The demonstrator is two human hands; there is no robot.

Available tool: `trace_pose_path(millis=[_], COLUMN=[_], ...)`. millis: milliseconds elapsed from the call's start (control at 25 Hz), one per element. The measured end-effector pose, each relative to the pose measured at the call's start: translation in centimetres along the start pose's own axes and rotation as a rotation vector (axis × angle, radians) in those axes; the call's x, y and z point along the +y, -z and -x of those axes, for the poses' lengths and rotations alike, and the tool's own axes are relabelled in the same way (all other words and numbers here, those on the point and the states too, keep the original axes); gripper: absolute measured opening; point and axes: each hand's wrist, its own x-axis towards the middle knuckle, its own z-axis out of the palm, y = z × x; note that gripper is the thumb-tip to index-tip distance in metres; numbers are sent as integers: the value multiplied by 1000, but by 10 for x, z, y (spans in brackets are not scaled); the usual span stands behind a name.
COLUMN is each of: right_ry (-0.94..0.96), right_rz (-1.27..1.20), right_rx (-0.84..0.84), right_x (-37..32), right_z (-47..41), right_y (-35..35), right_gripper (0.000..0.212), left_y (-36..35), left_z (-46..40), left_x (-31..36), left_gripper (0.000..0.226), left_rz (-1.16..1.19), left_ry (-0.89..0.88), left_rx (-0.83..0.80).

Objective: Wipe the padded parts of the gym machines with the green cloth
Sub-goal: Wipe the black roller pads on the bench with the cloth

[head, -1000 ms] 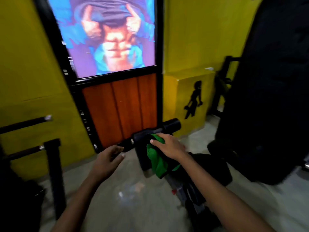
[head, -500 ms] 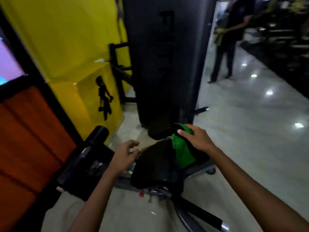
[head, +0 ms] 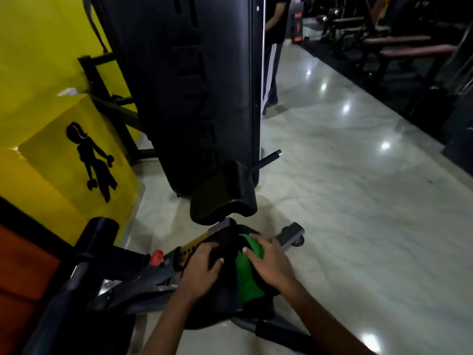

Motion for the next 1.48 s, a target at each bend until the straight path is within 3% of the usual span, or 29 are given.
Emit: trace_pose_path(millis=[120, 360, 600, 760, 920, 1200, 1360, 1480], right_ry=[77, -9, -125, -30, -75, -6, 276, 249], right_rz=[147, 122, 103, 50, -50, 119, 278, 130], right_rx=[66, 284, 265, 248, 199, 260, 48, -141], right_x=[9, 6, -3, 23, 35, 17, -13, -12], right_z=[29, 10, -51, 14, 72, -29, -110, -132], right_y=[-32, -59, -48, -55, -62, -45, -29, -21], right_gripper=[76, 70, 63, 67, 64, 72, 68, 45], left_y=[-27, -51, -57, -51, -49, -48, -45, -40], left_z=[-9, -17, -18, -19, -22, -26, -29, -33], left_x=[-10, -26, -34, -35, -32, -34, -34, -38], left_gripper=[51, 53, 60, 63, 64, 58, 56, 54], left_rz=[0, 7, -63, -97, -135, -142, -145, -149], left_ry=[-49, -118, -149, -164, -162, -190, -190, -221], left_rx=[-1, 50, 70, 45, 53, 84, 71, 43])
